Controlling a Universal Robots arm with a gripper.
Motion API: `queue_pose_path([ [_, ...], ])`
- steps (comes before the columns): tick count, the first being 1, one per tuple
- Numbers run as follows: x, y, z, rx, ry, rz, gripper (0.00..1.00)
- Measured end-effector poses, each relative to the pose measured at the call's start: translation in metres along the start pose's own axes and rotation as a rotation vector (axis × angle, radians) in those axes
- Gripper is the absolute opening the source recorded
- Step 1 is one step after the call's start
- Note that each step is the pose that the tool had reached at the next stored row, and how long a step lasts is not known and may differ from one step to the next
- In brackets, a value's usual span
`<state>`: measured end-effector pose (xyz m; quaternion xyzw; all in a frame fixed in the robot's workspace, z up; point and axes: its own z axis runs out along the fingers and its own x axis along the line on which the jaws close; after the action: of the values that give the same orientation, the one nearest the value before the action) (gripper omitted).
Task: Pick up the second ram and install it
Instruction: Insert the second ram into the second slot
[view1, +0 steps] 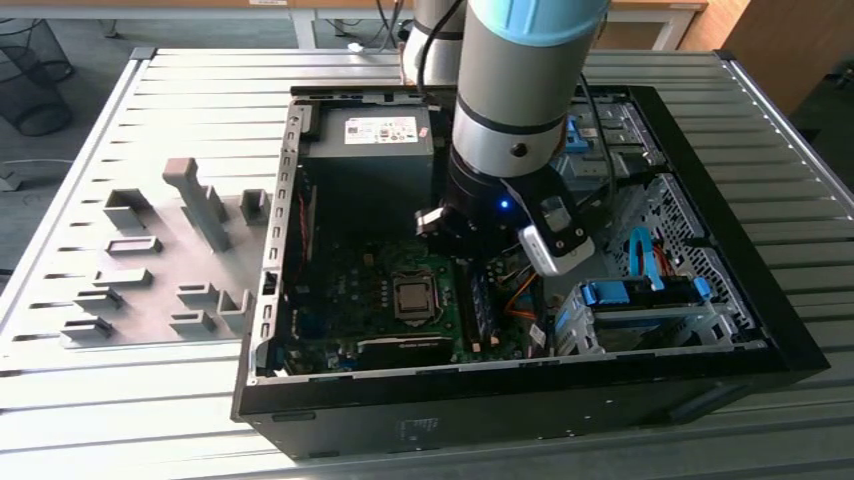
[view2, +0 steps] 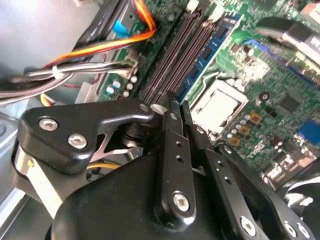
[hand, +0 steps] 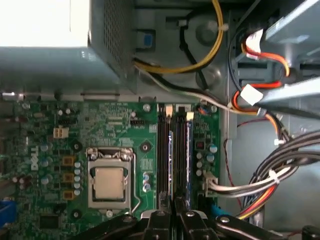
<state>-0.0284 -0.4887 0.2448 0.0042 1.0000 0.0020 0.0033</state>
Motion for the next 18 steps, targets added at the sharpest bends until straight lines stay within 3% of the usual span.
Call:
queue_pose_path([
  [6,0.0003,-0.0007,0.0018,-0.0006,-0.0001,0.001,0.14],
  [13,0.0004,0.0021,0.0119,-0.0004,-0.0001,0.017,0.14],
  [18,0.0005,0.0021,0.0123,-0.0002,0.0,0.018,0.14],
])
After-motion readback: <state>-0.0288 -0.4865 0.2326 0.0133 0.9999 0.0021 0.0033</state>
